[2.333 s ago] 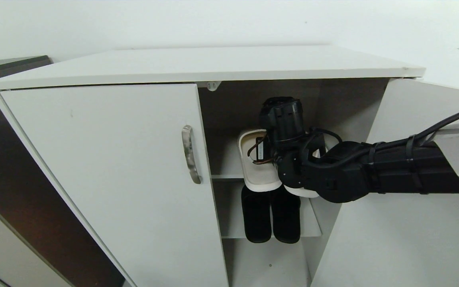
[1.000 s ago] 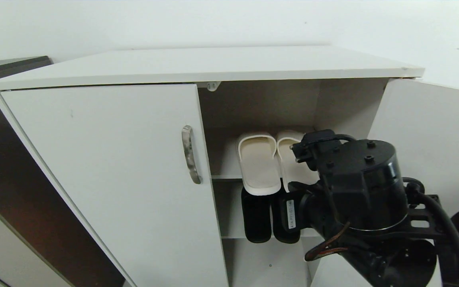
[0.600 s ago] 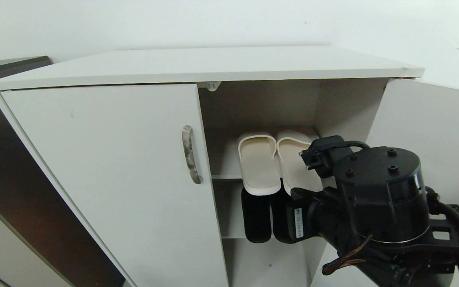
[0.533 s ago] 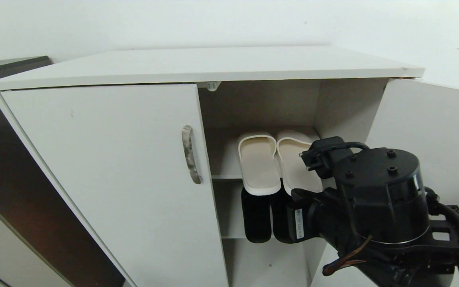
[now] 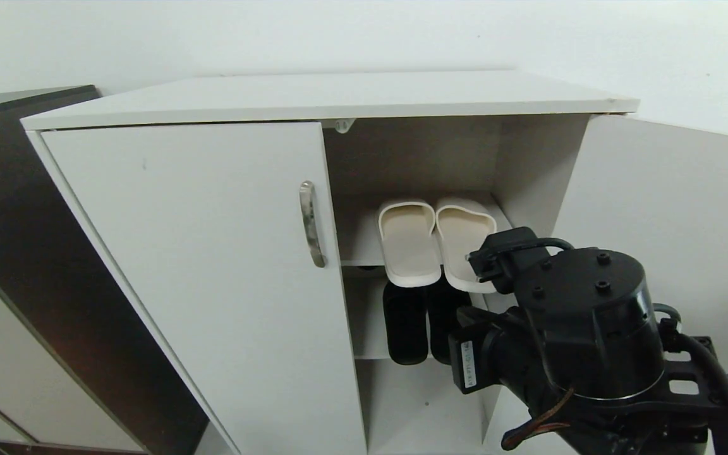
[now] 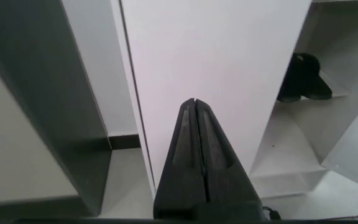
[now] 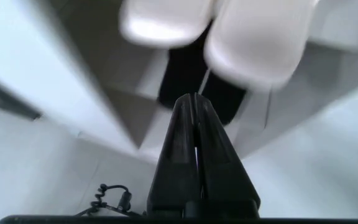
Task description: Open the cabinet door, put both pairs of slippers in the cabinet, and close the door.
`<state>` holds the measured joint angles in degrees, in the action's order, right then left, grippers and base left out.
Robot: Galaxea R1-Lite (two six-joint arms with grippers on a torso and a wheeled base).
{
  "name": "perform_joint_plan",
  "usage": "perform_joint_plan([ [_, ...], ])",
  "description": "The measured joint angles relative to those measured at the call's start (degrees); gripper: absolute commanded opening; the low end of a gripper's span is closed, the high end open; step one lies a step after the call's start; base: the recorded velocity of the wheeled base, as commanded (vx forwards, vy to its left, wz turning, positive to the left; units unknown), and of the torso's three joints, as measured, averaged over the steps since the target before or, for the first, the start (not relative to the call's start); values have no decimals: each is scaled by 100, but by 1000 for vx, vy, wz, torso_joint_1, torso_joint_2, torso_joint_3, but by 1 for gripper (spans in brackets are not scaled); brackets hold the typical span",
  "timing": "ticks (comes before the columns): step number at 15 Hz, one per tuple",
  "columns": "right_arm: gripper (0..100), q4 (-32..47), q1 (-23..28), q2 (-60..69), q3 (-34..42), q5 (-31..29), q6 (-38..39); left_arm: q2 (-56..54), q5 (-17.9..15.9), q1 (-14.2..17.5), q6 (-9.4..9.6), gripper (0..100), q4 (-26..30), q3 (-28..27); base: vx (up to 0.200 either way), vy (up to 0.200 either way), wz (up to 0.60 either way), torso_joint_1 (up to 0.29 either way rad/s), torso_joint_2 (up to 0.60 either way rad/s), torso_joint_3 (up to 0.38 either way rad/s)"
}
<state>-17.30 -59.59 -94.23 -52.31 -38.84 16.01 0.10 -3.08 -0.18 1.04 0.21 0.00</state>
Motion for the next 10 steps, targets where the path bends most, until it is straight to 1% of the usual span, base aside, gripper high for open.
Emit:
perform_joint_plan([
  [10, 0, -185, 99, 0, 112, -2, 2, 0, 0, 2, -6, 0, -2, 0, -200, 0, 0, 3, 4, 2],
])
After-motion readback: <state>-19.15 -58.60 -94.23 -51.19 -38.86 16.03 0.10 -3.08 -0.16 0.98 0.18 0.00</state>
